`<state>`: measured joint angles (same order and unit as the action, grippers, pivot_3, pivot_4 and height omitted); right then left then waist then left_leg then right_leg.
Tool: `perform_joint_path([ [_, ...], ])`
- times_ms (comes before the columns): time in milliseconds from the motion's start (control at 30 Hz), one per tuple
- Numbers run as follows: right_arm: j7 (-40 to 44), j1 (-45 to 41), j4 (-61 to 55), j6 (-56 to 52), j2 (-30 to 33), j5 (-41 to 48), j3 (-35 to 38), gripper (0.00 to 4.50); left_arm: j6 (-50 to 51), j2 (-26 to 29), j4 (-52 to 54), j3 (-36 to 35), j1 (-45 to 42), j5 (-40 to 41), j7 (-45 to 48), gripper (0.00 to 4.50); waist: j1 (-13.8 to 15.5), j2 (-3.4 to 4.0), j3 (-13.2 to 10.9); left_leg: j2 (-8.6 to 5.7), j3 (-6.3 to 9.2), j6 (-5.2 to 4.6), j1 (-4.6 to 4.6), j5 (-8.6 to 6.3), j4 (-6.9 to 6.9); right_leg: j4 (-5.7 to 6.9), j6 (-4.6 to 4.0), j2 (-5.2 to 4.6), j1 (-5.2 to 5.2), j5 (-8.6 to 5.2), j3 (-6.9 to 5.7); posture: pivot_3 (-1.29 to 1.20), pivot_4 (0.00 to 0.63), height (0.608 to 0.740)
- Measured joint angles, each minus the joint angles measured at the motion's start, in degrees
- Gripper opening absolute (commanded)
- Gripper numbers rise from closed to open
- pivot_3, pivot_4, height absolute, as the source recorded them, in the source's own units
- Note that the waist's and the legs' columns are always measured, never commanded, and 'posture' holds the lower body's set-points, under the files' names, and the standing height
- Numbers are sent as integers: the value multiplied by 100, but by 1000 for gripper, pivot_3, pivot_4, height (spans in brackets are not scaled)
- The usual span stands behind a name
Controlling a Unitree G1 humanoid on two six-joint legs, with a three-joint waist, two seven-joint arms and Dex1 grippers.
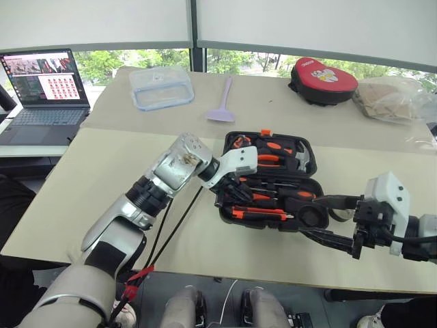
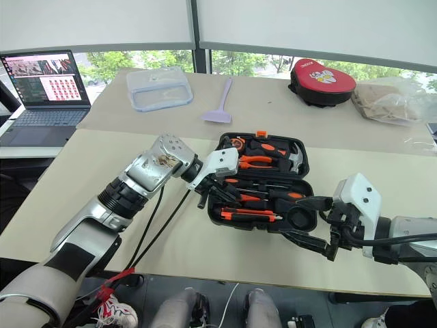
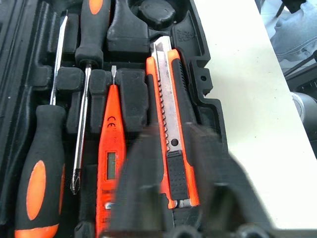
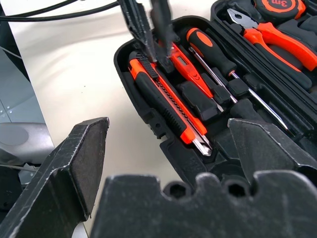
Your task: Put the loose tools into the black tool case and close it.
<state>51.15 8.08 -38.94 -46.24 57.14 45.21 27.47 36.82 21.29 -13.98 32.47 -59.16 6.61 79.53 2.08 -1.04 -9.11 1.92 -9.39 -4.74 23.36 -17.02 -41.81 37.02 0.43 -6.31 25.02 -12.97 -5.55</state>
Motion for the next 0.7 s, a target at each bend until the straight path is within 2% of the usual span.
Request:
perform_joint_path([
  [100, -1, 6, -1, 0, -2, 1, 0, 4500, -187, 82, 80, 279, 135, -141, 122, 64, 0, 0, 0, 0, 0, 0, 0, 0, 0, 0, 0, 0, 0, 0, 0, 0, 150, 731],
  [333, -21, 130, 4, 0, -58, -20, 0, 4500, -1364, 150, 54, 777, 251, -785, 118, 64, 3, 2, 2, 1, 1, -1, -14, -1, -1, -1, -1, -1, -14, 1, 0, 0, 150, 731],
  [433, -67, 118, 9, 0, -58, -23, 0, 4500, -1802, 18, -135, 822, 247, -991, 21, 64, 36, 9, 8, 1, 15, -24, -55, -16, -1, -15, 1, -16, -72, 1, -13, 0, 150, 731],
  [633, -124, 169, -1, 0, -91, -17, 17, 4500, -1420, -138, -364, 426, 258, -839, -17, 64, 8, 11, 10, 0, 22, -63, -27, -37, -35, -28, 32, -28, -65, 20, 1, 0, 150, 731],
  [700, -117, 367, -1, 61, -98, -147, 56, 4500, -1155, -32, -282, 50, 311, -561, 30, 64, -7, 11, 10, 1, 22, -60, -5, -35, -43, -23, 34, -26, -42, 21, 2, 0, 150, 731],
])
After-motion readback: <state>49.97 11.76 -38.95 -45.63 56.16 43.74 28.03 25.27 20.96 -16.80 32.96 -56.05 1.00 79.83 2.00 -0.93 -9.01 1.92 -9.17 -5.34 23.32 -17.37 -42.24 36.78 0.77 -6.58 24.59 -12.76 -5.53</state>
